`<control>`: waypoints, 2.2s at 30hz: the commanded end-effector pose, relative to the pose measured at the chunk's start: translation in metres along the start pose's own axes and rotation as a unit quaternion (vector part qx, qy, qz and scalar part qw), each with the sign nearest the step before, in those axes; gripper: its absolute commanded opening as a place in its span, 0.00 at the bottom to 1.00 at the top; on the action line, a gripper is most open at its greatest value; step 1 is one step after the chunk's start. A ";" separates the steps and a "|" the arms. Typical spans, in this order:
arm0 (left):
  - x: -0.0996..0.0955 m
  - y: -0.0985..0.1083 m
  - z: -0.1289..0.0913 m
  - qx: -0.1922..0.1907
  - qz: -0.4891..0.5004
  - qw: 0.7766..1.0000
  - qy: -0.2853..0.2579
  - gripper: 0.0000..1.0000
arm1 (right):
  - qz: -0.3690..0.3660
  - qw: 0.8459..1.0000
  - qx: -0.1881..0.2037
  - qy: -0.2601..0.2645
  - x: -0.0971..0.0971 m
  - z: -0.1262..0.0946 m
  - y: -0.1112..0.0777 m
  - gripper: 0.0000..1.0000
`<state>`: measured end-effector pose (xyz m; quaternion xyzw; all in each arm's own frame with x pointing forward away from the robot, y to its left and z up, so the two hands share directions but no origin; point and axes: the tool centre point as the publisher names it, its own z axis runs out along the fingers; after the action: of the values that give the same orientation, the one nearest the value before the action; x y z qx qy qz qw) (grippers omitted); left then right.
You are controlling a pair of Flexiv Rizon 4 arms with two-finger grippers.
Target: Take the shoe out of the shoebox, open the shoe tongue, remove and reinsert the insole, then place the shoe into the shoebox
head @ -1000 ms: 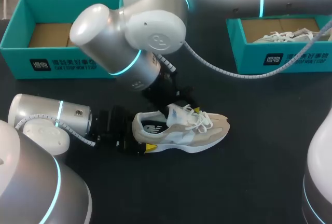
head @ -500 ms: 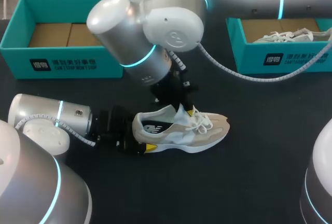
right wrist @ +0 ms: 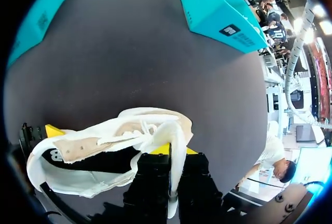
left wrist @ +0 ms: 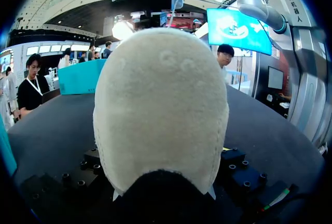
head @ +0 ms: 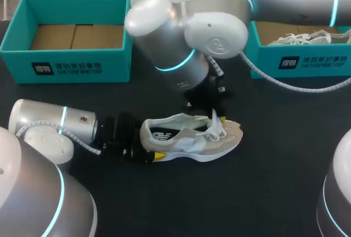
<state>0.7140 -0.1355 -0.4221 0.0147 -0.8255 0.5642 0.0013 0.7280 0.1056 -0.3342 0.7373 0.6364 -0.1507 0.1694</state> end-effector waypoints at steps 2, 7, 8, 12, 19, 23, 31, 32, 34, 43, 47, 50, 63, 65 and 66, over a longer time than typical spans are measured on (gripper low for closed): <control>0.000 0.004 0.002 -0.001 0.000 1.000 0.000 0.00 | 0.271 0.962 -0.004 0.045 -0.006 0.023 -0.001 0.00; 0.000 0.004 0.002 -0.001 0.000 1.000 0.000 0.00 | 0.268 0.962 -0.005 0.052 -0.006 0.046 -0.001 0.39; 0.000 0.004 0.002 -0.001 0.000 1.000 0.000 0.00 | 0.268 0.962 -0.004 0.052 -0.008 0.053 -0.001 0.42; 0.000 0.004 0.002 -0.001 0.000 1.000 0.000 0.00 | 0.270 0.962 0.003 0.044 -0.013 0.069 -0.005 0.90; 0.000 0.004 0.002 -0.001 0.000 1.000 0.000 0.00 | 0.293 0.956 0.009 0.024 -0.030 0.068 -0.008 1.00; 0.000 0.004 0.002 -0.001 0.000 1.000 0.000 0.00 | 0.300 0.954 -0.003 0.022 -0.038 0.055 -0.008 1.00; 0.000 0.004 0.002 -0.001 0.000 1.000 0.000 0.00 | 0.295 0.953 -0.050 0.041 -0.042 0.015 0.000 1.00; 0.000 0.004 0.002 -0.001 0.000 1.000 0.000 0.00 | 0.290 0.954 -0.055 0.047 -0.041 0.010 0.002 1.00; 0.000 0.004 0.002 -0.001 0.000 1.000 0.000 0.00 | 0.275 0.955 -0.079 0.074 -0.037 -0.007 0.008 1.00; 0.000 0.004 0.002 -0.001 0.000 1.000 0.000 0.00 | 0.101 0.949 -0.209 0.215 -0.006 -0.088 0.034 1.00; 0.000 0.004 0.002 -0.001 0.000 1.000 0.000 0.00 | -0.031 0.936 -0.239 0.257 0.014 -0.124 0.043 0.47; 0.000 0.004 0.002 -0.001 0.000 1.000 0.000 0.00 | -0.149 0.925 -0.234 0.262 0.035 -0.146 0.047 0.00; 0.000 0.004 0.002 -0.001 0.000 1.000 0.000 0.00 | -0.354 0.885 -0.203 0.224 0.081 -0.177 0.042 0.00; 0.000 0.004 0.002 -0.001 0.000 1.000 0.000 0.00 | -0.377 0.876 -0.195 0.231 0.085 -0.180 0.037 0.00; 0.000 0.004 0.002 -0.001 0.000 1.000 0.000 0.00 | -0.383 0.873 -0.189 0.235 0.086 -0.180 0.035 0.00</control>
<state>0.7141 -0.1356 -0.4222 0.0148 -0.8257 0.5640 0.0014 0.7736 0.2513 -0.2068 0.6026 0.7728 0.1366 0.1451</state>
